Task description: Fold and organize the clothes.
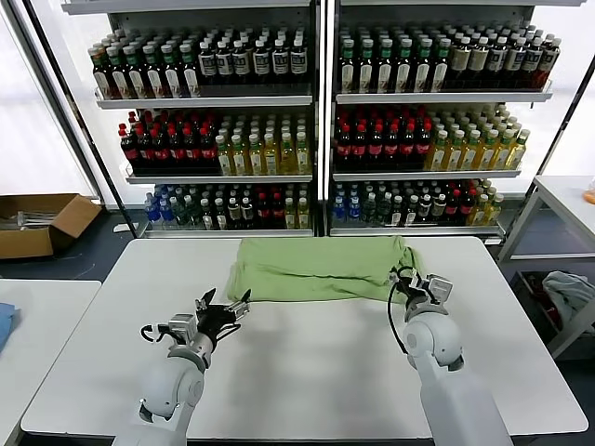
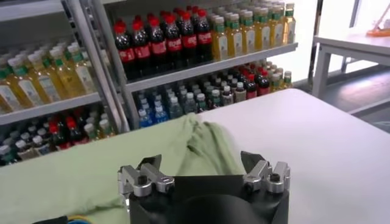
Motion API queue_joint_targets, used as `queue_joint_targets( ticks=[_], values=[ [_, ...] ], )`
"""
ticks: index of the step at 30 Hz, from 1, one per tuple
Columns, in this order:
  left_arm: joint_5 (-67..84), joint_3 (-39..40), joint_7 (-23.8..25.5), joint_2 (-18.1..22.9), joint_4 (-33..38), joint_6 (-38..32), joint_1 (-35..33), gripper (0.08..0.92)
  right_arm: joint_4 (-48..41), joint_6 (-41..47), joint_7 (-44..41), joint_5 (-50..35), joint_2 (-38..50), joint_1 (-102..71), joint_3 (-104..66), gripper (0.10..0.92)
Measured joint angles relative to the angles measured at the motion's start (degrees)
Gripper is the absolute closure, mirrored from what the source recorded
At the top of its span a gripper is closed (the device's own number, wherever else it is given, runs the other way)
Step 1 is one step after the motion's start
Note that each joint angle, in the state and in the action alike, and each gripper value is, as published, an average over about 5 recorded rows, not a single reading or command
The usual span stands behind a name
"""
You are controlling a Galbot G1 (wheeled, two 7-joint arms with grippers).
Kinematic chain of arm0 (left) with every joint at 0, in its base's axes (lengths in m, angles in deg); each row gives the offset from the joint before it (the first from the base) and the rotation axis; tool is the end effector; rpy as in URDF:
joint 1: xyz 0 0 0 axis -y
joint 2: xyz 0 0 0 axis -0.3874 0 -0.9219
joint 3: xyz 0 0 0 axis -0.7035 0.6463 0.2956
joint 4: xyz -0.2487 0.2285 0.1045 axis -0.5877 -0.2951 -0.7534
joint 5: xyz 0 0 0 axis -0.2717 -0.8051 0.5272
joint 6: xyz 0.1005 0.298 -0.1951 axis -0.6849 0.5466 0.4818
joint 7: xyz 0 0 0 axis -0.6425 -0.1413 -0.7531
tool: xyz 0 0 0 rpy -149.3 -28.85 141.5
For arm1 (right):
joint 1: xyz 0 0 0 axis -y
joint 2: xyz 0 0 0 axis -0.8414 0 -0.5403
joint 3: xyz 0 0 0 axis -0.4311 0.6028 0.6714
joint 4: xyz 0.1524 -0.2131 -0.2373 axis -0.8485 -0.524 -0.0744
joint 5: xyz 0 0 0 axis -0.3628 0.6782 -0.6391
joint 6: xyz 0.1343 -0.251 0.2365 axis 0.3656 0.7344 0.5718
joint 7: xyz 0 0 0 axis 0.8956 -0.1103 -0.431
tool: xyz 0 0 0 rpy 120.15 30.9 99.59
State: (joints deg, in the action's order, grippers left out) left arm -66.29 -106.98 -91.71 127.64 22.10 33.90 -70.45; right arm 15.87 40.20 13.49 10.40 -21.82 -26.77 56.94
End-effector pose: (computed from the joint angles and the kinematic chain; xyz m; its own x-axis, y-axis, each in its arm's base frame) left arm 0.3438 0.0223 -0.2973 -0.9274 0.1409 0.3466 0.1225 0.9897 -0.0744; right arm 0.3925 -0.0302 -0.2653 -0.8799 0.1941 0.4338 0.2444 0.9677 0.0626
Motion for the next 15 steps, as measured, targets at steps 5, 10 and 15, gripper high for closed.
queue_joint_targets(
  ticks=[5, 10, 15],
  values=[
    [-0.83, 0.41, -0.23, -0.62, -1.54, 0.14, 1.00, 0.177, -0.34, 0.06, -1.17, 2.33, 1.04, -0.87, 0.29, 0.203],
    [-1.57, 0.94, -0.35, -0.67, -3.08, 0.11, 1.97, 0.177, -1.43, 0.11, -1.93, 4.24, 1.45, -0.90, 0.71, 0.203],
    [-1.98, 1.29, -0.36, -0.63, -4.58, 0.09, 2.95, 0.177, -2.46, 0.12, -2.23, 5.55, 1.35, -0.80, 1.05, 0.203]
  ],
)
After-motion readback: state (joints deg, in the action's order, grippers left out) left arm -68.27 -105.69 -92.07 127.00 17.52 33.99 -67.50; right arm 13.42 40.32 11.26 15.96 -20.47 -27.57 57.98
